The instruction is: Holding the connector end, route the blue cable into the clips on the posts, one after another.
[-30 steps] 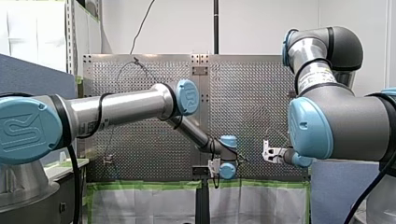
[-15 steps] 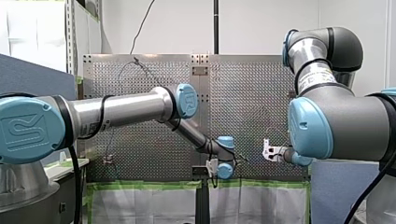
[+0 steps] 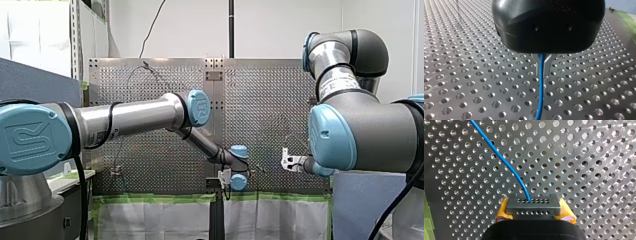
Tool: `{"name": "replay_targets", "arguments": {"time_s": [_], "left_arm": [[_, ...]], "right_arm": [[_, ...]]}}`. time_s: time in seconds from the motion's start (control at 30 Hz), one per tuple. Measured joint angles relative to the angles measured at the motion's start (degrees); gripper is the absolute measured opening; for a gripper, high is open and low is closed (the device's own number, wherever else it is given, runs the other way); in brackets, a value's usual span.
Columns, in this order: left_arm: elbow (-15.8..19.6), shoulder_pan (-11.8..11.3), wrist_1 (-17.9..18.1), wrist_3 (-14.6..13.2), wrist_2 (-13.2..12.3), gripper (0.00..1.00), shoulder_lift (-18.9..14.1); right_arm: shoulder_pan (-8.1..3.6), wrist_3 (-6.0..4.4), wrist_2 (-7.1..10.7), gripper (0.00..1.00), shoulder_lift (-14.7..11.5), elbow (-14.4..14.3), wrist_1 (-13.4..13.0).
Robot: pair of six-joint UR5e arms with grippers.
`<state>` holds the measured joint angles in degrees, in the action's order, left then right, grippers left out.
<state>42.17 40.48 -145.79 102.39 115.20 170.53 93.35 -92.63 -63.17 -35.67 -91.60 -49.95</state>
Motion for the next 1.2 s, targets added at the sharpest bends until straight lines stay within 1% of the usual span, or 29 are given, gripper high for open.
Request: {"name": "replay_targets", "arguments": {"time_s": [0.23, 0.4, 0.57, 0.6, 0.63, 0.67, 0.83, 0.87, 0.9, 0.93, 0.97, 1.0, 1.03, 1.1, 1.13, 1.17, 1.2], "left_arm": [[-0.02, 0.06, 0.13, 0.02, -0.26, 0.00, -0.69], [-0.03, 0.26, 0.14, 0.01, -0.33, 0.00, -1.30], [-0.02, 0.41, 0.03, 0.07, -1.41, 0.00, -1.46], [-0.02, 0.45, -0.08, 0.07, -1.51, 0.07, -1.46], [-0.03, 0.50, -0.32, 0.07, -1.58, 0.07, -1.47], [-0.03, 0.55, -0.53, 0.07, -1.55, 0.10, -1.47], [-0.04, 0.92, -2.38, -0.13, -1.33, 0.10, -1.48], [-0.04, 0.95, -2.72, -0.16, -1.51, 0.07, -1.48], [-0.04, 0.98, -3.06, -0.19, -1.68, 0.10, -1.49], [-0.04, 1.00, -3.51, -0.23, -1.90, 0.10, -1.49], [-0.03, 1.01, -3.85, -0.29, -2.13, 0.18, -1.49], [-0.03, 1.01, -4.20, -0.37, -2.41, 0.43, -1.49], [-0.03, 1.01, -4.77, -0.51, -2.91, 0.43, -1.49], [-0.02, 1.04, -5.75, -0.87, -3.61, 0.76, -1.49], [-0.02, 1.08, -6.35, -1.22, -3.87, 0.76, -1.49], [-0.02, 1.11, -6.86, -1.54, -3.90, 0.97, -1.49], [-0.02, 1.14, -7.39, -1.86, -3.80, 1.00, -1.49]], "right_arm": [[-0.03, -0.31, 0.30, 0.00, 0.01, 0.89, 1.66], [-0.04, -0.37, 0.32, 0.00, 0.02, 1.12, 2.00], [-0.02, -0.49, 0.32, 0.00, 0.03, 1.18, 2.27], [-0.03, -0.51, 0.32, 0.00, 0.03, 1.19, 2.30], [-0.03, -0.52, 0.32, 0.00, 0.03, 1.19, 2.34], [-0.03, -0.53, 0.31, 0.00, 0.06, 1.19, 2.35], [-0.01, -0.55, 0.25, 0.00, 0.11, 1.22, 2.48], [-0.01, -0.55, 0.24, 0.00, 0.14, 1.22, 2.51], [0.00, -0.55, 0.24, 0.00, 0.15, 1.24, 2.52], [0.00, -0.55, 0.24, 0.00, 0.16, 1.23, 2.54], [-0.02, -0.55, 0.23, 0.00, 0.17, 1.24, 2.54], [-0.02, -0.55, 0.23, 0.00, 0.17, 1.23, 2.55], [-0.01, -0.55, 0.23, 0.00, 0.18, 1.23, 2.55], [0.01, -0.52, 0.23, 0.00, 0.18, 1.22, 2.56], [0.05, -0.50, 0.23, 0.00, 0.18, 1.21, 2.56], [0.08, -0.49, 0.23, 0.00, 0.19, 1.21, 2.56], [0.08, -0.48, 0.23, 0.00, 0.19, 1.21, 2.56]]}}
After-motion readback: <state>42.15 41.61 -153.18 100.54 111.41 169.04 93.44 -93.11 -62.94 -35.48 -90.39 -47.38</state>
